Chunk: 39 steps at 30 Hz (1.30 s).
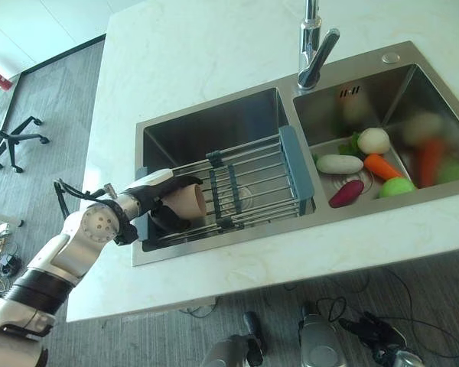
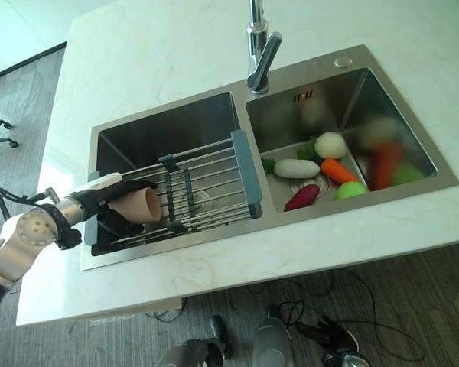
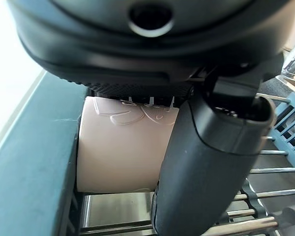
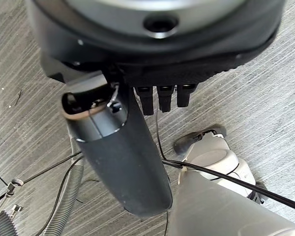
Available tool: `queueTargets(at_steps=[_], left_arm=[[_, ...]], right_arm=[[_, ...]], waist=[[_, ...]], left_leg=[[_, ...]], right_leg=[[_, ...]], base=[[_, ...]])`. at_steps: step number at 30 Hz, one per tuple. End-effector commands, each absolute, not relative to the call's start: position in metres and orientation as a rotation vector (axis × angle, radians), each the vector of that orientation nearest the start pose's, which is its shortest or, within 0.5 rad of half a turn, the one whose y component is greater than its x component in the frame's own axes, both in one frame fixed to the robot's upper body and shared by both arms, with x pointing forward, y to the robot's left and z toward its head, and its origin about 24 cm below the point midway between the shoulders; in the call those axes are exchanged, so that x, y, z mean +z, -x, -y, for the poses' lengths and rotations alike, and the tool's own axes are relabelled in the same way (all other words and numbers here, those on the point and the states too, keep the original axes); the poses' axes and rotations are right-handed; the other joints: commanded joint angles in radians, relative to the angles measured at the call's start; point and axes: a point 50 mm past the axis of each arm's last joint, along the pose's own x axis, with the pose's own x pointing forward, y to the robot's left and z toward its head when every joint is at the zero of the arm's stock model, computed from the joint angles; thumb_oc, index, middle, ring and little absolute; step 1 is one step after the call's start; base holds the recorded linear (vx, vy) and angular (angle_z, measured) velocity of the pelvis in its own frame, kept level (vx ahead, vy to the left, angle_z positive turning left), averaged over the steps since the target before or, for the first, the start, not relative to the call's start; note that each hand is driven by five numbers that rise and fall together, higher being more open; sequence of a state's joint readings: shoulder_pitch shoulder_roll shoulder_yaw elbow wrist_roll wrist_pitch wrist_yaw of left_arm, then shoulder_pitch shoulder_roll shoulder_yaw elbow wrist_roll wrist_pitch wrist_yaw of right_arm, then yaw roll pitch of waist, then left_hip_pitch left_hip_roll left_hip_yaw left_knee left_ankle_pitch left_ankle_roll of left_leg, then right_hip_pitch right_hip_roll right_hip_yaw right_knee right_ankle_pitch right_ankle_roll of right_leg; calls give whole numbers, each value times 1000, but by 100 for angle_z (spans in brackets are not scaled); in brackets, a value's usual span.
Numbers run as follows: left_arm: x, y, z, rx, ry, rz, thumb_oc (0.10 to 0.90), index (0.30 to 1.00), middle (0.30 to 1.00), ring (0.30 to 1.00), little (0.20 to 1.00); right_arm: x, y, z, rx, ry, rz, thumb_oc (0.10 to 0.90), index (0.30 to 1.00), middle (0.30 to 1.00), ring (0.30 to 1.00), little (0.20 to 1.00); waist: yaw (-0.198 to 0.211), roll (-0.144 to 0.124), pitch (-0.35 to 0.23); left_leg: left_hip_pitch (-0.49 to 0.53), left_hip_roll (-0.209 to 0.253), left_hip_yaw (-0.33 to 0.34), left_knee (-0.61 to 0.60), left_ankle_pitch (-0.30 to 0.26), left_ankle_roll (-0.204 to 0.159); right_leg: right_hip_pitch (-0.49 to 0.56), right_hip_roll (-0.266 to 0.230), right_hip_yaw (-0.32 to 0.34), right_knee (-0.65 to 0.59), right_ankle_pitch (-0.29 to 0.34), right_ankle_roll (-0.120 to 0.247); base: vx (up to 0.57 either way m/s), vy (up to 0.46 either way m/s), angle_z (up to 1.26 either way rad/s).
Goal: Place the dishes in the dishwasher.
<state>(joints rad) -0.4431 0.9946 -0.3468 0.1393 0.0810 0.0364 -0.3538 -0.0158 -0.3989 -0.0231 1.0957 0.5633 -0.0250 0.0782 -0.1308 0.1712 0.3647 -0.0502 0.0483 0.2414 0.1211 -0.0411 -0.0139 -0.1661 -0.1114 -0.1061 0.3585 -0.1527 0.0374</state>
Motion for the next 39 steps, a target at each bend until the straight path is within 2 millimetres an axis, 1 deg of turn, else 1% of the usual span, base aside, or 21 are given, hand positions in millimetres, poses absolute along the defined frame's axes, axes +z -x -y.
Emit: queueTargets(at_steps=[1,7,10,14,15,16,21,22,23,28,33,37,38,39], left_arm=[[187,-312,-279,-242,-1110,-12,800,900,900,900,900],[184,-307,-292,-215,-1108,-52,800,900,900,900,900],[183,-307,-294,-211,-1121,-66,800,900,900,900,900],[180,-306,-306,-180,-1218,-167,800,900,900,900,900],[180,-306,-306,-180,-1218,-167,800,900,900,900,900],[174,-305,-318,-168,-1254,-252,800,900,900,900,900],[171,-306,-322,-179,-1314,-275,800,900,900,900,900],[172,-306,-323,-179,-1372,-279,409,314,314,314,314],[172,-305,-324,-179,-1396,-281,400,300,300,300,300],[177,-306,-327,-205,-1523,-322,400,300,300,300,300],[185,-308,-328,-175,-1619,-337,400,300,300,300,300],[195,-310,-323,-151,-1654,-226,400,300,300,300,300],[201,-311,-319,-139,-1677,-165,400,300,300,300,300],[207,-312,-312,-124,-1691,-62,400,300,300,300,300]], right_arm=[[-126,-118,302,-493,-237,-909,800,900,900,900,900],[-123,-124,303,-484,-243,-894,800,900,900,900,900],[-123,-126,302,-485,-244,-892,800,900,900,900,900],[-122,-126,305,-490,-243,-891,800,900,900,900,900],[-122,-126,305,-490,-243,-891,800,900,900,900,900],[-121,-127,307,-492,-244,-888,800,900,900,900,900],[-119,-130,307,-485,-245,-878,800,900,900,900,900],[-119,-131,308,-484,-245,-875,800,900,900,900,900],[-119,-131,308,-484,-245,-874,800,900,900,900,900],[-117,-133,309,-484,-245,-873,800,900,900,900,900],[-117,-133,310,-483,-246,-868,800,900,900,900,900],[-116,-135,308,-482,-247,-865,800,900,900,900,900],[-117,-135,308,-481,-248,-866,800,900,900,900,900],[-118,-135,306,-481,-250,-868,800,900,900,900,900]], waist=[[21,-27,-44],[35,-24,-39],[36,-24,-39],[38,-24,-36],[38,-24,-36],[36,-24,-32],[32,-27,-28],[31,-27,-26],[30,-28,-26],[27,-28,-24],[23,-28,-21],[24,-30,-24],[25,-31,-26],[27,-32,-30]], left_leg=[[-56,-11,-41,179,-175,23],[-62,-11,-46,179,-169,20],[-64,-11,-46,179,-169,20],[-66,-10,-49,179,-166,19],[-66,-10,-49,179,-166,18],[-69,-11,-49,179,-164,19],[-71,-9,-47,179,-163,18],[-71,-9,-47,179,-162,18],[-71,-9,-46,179,-162,18],[-72,-8,-46,179,-163,18],[-75,-8,-45,179,-163,18],[-73,-8,-45,179,-162,17],[-73,-7,-46,179,-162,17],[-71,-6,-44,179,-163,16]], right_leg=[[29,-41,-50,-59,-18,75],[31,-44,-63,-59,-20,74],[30,-44,-65,-59,-20,73],[28,-42,-67,-59,-19,73],[28,-42,-67,-59,-20,73],[25,-40,-66,-59,-18,73],[21,-37,-64,-59,-16,71],[21,-37,-64,-59,-16,71],[20,-37,-63,-59,-16,72],[18,-34,-60,-59,-15,71],[15,-32,-59,-59,-14,71],[17,-31,-61,-59,-15,70],[18,-31,-62,-59,-15,69],[21,-30,-64,-59,-17,68]], base=[[-21,-8,9],[-31,-3,3],[0,0,0],[0,0,0],[0,0,0],[0,0,0],[-6,-2,0],[0,0,0],[0,0,0],[0,0,0],[0,0,0],[0,0,0],[0,0,0],[0,0,0]])
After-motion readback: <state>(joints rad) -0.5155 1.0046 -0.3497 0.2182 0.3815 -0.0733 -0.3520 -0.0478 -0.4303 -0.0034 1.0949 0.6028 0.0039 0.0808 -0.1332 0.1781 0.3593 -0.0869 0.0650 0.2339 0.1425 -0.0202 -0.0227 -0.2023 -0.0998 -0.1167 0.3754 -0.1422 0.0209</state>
